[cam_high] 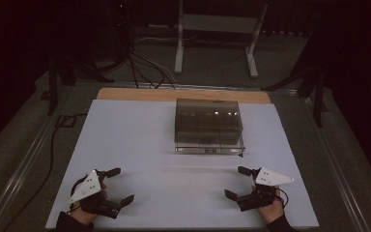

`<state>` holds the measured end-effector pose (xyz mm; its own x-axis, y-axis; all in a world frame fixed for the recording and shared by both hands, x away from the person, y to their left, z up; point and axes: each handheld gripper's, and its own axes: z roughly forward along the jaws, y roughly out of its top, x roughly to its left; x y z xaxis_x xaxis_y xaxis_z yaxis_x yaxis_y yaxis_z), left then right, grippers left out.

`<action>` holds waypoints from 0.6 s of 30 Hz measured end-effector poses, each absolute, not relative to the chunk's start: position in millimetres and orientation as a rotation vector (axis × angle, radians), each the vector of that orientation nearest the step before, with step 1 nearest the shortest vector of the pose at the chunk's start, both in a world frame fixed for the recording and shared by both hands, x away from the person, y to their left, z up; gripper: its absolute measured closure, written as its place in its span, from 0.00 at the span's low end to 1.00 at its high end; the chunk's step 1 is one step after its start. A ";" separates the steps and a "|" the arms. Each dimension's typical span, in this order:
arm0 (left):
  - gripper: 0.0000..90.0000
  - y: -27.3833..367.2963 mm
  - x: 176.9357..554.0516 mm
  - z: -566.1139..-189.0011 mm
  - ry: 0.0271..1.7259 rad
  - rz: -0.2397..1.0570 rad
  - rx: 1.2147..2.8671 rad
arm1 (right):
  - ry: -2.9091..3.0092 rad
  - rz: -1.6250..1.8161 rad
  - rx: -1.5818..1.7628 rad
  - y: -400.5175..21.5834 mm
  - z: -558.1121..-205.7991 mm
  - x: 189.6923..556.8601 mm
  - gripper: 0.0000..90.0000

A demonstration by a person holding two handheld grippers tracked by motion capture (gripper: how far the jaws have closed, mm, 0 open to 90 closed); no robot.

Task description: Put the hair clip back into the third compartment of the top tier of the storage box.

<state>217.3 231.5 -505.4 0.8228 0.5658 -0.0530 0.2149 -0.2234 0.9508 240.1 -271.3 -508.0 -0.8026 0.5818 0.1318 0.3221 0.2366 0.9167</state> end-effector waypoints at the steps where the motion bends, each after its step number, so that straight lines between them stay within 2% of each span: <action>1: 0.01 231.5 217.3 -505.4 0.598 0.362 1.801 | 2.272 1.594 0.850 -271.3 -508.0 240.1 0.00; 18: 0.01 234.0 217.4 -504.3 0.604 0.355 1.781 | 2.348 1.584 0.755 -257.1 -501.9 232.5 0.00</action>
<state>217.4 234.0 -504.3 0.8210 0.5670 -0.0664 0.2178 -0.2036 0.9545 232.5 -257.1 -501.9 -0.8466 0.5210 0.1083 0.2954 0.2908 0.9100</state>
